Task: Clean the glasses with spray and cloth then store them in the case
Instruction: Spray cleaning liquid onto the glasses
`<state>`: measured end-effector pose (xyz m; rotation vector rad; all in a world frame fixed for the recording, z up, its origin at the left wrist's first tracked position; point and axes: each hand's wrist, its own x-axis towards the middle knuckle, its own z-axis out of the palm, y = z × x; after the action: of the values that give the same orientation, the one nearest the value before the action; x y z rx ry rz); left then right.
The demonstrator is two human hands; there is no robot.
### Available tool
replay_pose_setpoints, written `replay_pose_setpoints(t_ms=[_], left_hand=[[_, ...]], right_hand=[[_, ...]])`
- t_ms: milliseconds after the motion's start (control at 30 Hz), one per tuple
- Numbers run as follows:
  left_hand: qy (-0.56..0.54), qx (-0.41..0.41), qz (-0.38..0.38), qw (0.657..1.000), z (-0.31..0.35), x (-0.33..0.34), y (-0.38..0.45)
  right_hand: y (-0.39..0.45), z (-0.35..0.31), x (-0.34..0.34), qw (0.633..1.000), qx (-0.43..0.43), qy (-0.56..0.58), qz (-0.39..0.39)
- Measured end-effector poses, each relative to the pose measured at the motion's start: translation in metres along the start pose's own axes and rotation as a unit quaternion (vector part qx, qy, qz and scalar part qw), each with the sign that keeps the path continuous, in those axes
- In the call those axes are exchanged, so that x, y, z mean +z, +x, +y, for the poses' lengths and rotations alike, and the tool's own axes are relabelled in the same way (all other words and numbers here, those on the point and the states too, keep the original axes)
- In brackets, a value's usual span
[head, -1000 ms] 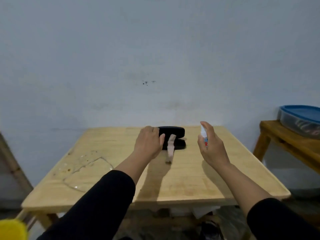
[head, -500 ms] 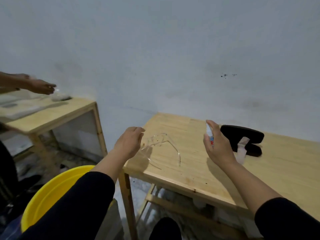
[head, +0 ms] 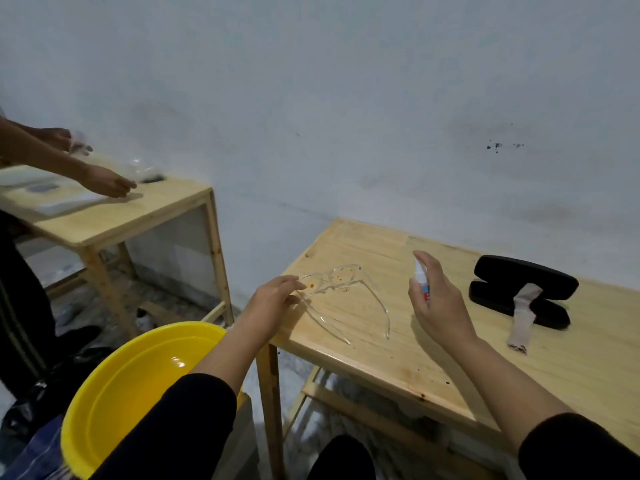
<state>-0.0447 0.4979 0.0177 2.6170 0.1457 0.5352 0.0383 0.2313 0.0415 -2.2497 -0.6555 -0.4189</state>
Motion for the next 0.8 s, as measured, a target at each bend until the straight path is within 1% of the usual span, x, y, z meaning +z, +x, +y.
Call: replay_pose_setpoints(t_ms=[100,233,333,433,500,667,800], left_hand=[[-0.022,-0.001,0.047,0.999,0.002,0.006,0.007],[-0.077,-0.002,0.107,0.991,0.006,0.011,0.02],[-0.119,-0.05,0.142,0.981,0.017,0.01,0.032],[-0.192,-0.11,0.152,0.963,0.03,0.009,0.044],[-0.233,-0.125,0.158,0.951,0.039,0.011,0.053],[-0.299,-0.11,0.158,0.935,0.069,0.017,0.072],[-0.336,-0.092,0.133,0.928,0.092,0.025,0.085]], right_hand=[[0.001,0.004,0.0,1.0,0.0,0.001,0.002],[0.005,0.006,-0.005,0.999,0.018,0.028,0.041],[0.006,0.008,-0.012,0.996,0.037,0.052,0.066],[0.005,0.012,-0.019,0.993,0.058,0.078,0.069],[0.002,0.013,-0.023,0.992,0.059,0.092,0.07],[-0.002,0.019,-0.032,0.988,0.072,0.121,0.064],[0.001,0.022,-0.042,0.987,0.099,0.107,0.073]])
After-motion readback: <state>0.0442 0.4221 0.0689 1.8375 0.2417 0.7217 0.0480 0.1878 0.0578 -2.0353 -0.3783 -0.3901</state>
